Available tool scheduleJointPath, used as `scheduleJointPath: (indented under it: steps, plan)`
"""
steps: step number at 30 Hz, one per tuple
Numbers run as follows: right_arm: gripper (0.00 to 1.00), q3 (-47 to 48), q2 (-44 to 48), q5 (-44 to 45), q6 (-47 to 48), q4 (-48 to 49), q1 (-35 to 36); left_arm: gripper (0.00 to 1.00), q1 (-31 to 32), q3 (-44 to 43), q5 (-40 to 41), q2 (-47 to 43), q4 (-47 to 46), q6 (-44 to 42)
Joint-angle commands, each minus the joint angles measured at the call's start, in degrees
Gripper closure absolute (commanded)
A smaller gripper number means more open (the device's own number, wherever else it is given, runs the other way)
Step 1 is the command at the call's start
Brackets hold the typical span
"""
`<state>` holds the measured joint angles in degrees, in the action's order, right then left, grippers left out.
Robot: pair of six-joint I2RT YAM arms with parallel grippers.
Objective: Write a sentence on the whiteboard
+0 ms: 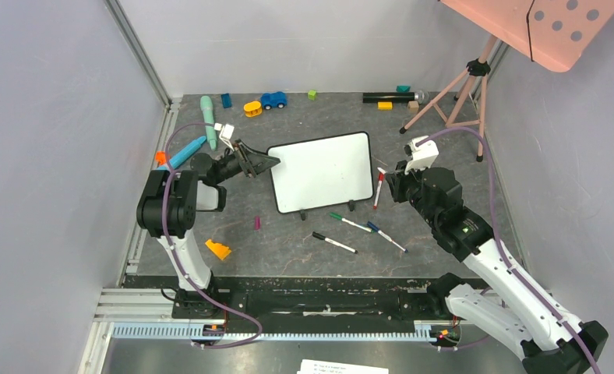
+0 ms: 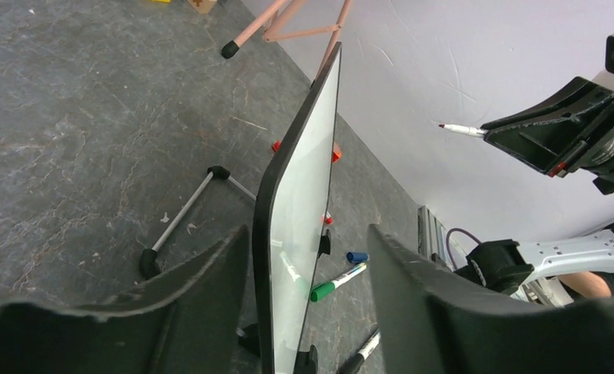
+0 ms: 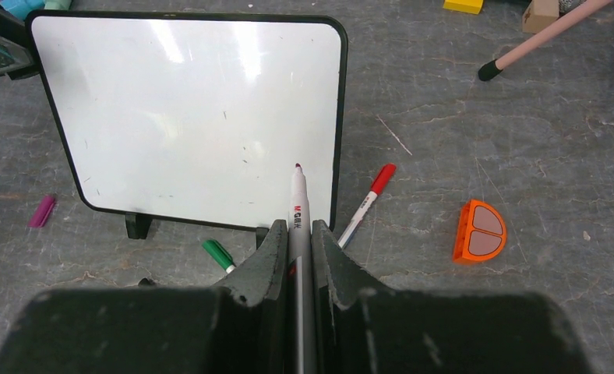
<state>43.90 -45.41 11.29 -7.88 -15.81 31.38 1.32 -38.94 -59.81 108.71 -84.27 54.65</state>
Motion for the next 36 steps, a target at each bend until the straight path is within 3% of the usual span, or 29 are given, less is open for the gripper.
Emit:
scheduleJointPath:
  steps: [1, 7, 11, 36]
  plan:
    - [1.0, -0.61, 1.07, -0.19, -0.27, 2.83, 0.15, 0.43, 0.26, -1.07, -1.83, 0.3, -4.94, 1.98]
    - [1.0, -1.09, 1.55, -0.82, -0.76, 2.8, 0.16, 0.65, 0.74, -1.15, -2.59, -0.11, -4.94, 1.52]
    - [1.0, -1.1, 2.02, -0.63, -0.74, 2.54, 0.09, 0.98, 0.89, -1.61, -2.67, 0.48, -4.94, 1.77]
    - [1.0, 0.17, 1.66, -2.66, -1.99, 2.81, 0.11, 0.98, 4.57, -3.1, -3.86, 1.96, -4.94, -3.17]
